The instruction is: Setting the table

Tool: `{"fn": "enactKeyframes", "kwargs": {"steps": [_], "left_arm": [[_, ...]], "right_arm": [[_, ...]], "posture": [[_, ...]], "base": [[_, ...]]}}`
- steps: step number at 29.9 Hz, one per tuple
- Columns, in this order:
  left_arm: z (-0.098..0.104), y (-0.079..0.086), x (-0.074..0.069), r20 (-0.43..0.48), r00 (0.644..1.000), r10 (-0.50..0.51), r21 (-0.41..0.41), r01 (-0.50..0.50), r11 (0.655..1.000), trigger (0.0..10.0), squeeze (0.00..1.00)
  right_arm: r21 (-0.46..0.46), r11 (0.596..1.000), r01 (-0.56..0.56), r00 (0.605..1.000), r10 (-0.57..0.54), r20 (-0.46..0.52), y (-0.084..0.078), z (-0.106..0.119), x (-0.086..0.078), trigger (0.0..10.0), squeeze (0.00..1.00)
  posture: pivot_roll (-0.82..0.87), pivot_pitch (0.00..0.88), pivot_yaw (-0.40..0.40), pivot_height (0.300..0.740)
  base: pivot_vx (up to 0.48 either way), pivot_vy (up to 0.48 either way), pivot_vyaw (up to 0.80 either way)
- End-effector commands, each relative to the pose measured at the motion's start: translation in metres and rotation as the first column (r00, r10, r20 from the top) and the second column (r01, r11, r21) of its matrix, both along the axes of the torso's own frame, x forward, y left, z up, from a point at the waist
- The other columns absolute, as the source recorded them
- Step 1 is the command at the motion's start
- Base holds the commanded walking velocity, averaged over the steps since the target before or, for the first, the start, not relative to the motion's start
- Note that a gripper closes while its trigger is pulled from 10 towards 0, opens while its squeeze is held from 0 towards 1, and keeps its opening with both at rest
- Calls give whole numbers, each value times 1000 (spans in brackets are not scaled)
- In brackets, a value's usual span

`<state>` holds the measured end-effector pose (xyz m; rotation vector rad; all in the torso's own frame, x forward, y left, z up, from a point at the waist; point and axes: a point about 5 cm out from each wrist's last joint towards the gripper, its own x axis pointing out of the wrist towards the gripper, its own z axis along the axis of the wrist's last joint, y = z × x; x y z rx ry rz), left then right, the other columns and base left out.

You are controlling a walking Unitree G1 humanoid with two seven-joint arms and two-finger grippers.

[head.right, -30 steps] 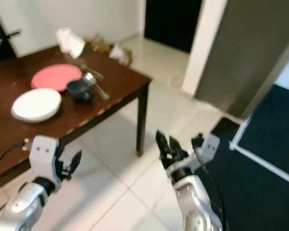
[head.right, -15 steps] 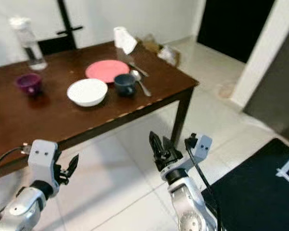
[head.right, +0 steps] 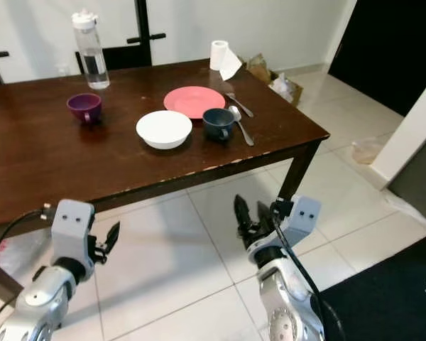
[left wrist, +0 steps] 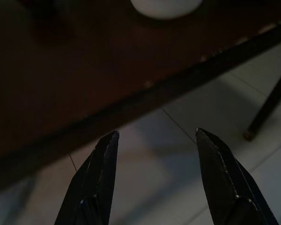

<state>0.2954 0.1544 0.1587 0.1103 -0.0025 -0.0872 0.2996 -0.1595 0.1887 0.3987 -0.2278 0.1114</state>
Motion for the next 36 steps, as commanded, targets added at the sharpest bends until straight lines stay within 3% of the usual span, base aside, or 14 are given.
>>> {"fn": "enactKeyframes", "kwargs": {"steps": [1, 5, 14, 31, 36], "left_arm": [[-2, 0, 0, -1, 1000, 7, 4, -7, 1000, 10000, 0], [12, 1, 4, 62, 998, 1, 32, -3, 999, 10000, 0], [20, -1, 5, 113, 993, -12, 59, 5, 998, 10000, 0], [35, -6, 0, 192, 979, -70, 112, 49, 993, 10000, 0], [41, -6, -2, 207, 974, -92, 108, 71, 992, 10000, 0]], "right_arm": [[-35, 999, 27, 999, -25, 42, -3, 9, -2, 10000, 0], [-51, 999, -17, 994, 22, 105, 2, 25, -2, 10000, 0], [-85, 991, -104, 986, 114, 125, 17, 25, -4, 10000, 0], [-96, 988, -122, 985, 133, 109, 17, 19, -4, 10000, 0], [-136, 980, -145, 977, 163, 135, 20, 25, -5, 10000, 0]], "posture": [[94, 122, 59, 740], [94, 116, 57, 740], [96, 107, 59, 740], [97, 106, 63, 740], [98, 107, 65, 740]], "base": [[480, 0, 0], [480, 0, 0], [480, 0, 0], [480, 0, 0], [480, 0, 0]]}}
